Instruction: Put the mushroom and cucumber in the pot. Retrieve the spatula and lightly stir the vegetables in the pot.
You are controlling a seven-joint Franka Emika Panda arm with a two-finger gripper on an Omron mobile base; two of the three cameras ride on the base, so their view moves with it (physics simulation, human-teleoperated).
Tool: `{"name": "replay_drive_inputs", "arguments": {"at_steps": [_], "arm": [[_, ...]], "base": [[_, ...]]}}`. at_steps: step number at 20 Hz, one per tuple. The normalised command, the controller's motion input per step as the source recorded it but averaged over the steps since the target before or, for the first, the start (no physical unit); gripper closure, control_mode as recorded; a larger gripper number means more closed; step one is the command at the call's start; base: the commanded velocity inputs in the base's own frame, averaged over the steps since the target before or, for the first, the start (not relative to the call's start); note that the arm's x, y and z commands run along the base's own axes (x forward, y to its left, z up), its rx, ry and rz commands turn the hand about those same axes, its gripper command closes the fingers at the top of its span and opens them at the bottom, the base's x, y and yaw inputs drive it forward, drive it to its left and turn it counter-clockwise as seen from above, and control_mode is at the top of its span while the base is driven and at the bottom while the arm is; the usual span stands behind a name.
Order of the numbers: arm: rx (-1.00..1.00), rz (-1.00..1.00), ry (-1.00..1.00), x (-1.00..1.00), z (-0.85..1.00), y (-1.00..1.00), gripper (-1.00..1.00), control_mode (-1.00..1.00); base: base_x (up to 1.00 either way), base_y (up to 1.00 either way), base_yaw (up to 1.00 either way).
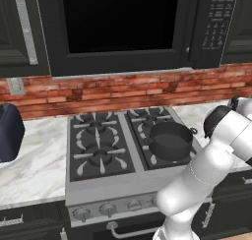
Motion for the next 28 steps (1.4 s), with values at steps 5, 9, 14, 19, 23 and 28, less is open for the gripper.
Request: {"name": "replay_drive_inputs", "arguments": {"at_steps": [5, 9, 14, 19, 23, 28], "arm": [[0.02, 0.0, 0.0, 0.15, -0.11, -0.01, -1.0, -1.0], [0.08, 0.0, 0.0, 0.0, -0.08, -0.14, -1.0, -1.0], [0.08, 0.0, 0.0, 0.0, -0.1, -0.04, -1.0, -1.0], [0.02, 0.0, 0.0, 0.0, -0.1, -0.1, -1.0, -1.0], [0.0, 0.0, 0.0, 0.03, -0.05, -0.18, -1.0, -1.0], [0.0, 0.0, 0.0, 0.09, 0.0, -0.01, -1.0, -1.0]], "base": [[0.0, 0.0, 0.0], [0.0, 0.0, 0.0], [0.0, 0.0, 0.0], [0.0, 0.0, 0.0], [0.0, 0.0, 0.0], [0.0, 0.0, 0.0]]}}
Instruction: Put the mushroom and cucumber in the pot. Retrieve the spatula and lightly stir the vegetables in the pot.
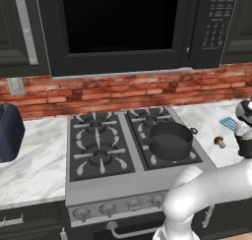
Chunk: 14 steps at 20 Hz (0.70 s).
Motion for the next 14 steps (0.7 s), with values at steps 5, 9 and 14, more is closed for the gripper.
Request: {"name": "replay_drive_inputs", "arguments": {"at_steps": [5, 9, 14], "arm": [[0.0, 0.0, 0.0, 0.12, -0.04, 0.0, -1.0, -1.0], [0.0, 0.0, 0.0, 0.18, -0.21, 0.0, -1.0, -1.0], [0.0, 0.0, 0.0, 0.08, -0.24, 0.0, -1.0, -1.0]], "base": [[0.0, 0.0, 0.0], [0.0, 0.0, 0.0], [0.0, 0.0, 0.0]]}}
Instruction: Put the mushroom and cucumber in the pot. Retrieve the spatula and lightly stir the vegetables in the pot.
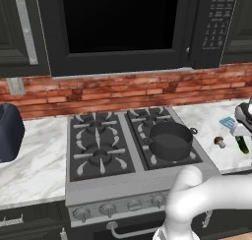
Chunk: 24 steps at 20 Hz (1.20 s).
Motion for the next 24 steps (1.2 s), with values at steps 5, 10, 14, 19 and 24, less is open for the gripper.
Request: {"name": "replay_drive_inputs", "arguments": {"at_steps": [5, 10, 14, 19, 24], "arm": [[0.0, 0.0, 0.01, 0.01, -0.34, 0.0, -1.0, -1.0], [0.0, 0.0, 0.05, 0.0, -0.27, 0.0, -1.0, -1.0], [0.0, 0.0, 0.05, 0.0, -0.28, 0.0, -1.0, -1.0], [0.0, 0.0, 0.01, 0.0, -0.23, 0.0, -1.0, -1.0], [0.0, 0.0, 0.0, 0.0, 0.0, 0.0, -1.0, -1.0]], "base": [[0.0, 0.0, 0.0], [0.0, 0.0, 0.0], [0.0, 0.0, 0.0], [0.0, 0.0, 0.0], [0.0, 0.0, 0.0]]}}
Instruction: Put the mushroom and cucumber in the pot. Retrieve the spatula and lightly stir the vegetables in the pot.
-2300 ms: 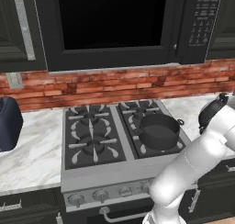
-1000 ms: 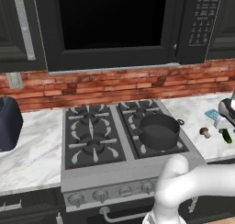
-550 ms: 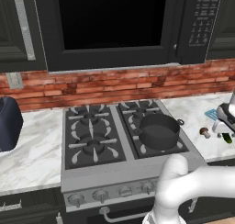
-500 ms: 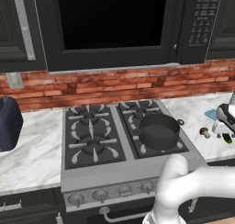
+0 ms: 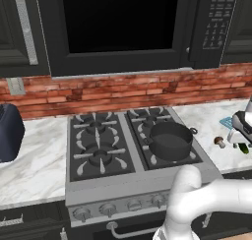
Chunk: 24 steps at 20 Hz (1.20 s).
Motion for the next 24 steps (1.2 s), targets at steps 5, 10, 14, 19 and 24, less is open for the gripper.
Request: {"name": "replay_drive_inputs", "arguments": {"at_steps": [5, 10, 14, 19, 24], "arm": [[0.0, 0.0, 0.0, 0.0, 0.0, 0.0, 1.0, -1.0], [0.0, 0.0, 0.0, 0.0, 0.0, 0.0, 1.0, -1.0], [0.0, 0.0, 0.0, -0.01, 0.0, 0.0, 1.0, -1.0], [0.01, 0.0, -0.15, -0.48, 0.41, 0.01, 1.0, -1.0], [0.01, 0.0, -0.32, -0.74, 1.0, 0.2, 1.0, -1.0]], "base": [[0.0, 0.0, 0.0], [0.0, 0.0, 0.0], [0.0, 0.0, 0.0], [0.0, 0.0, 0.0], [0.0, 0.0, 0.0]]}}
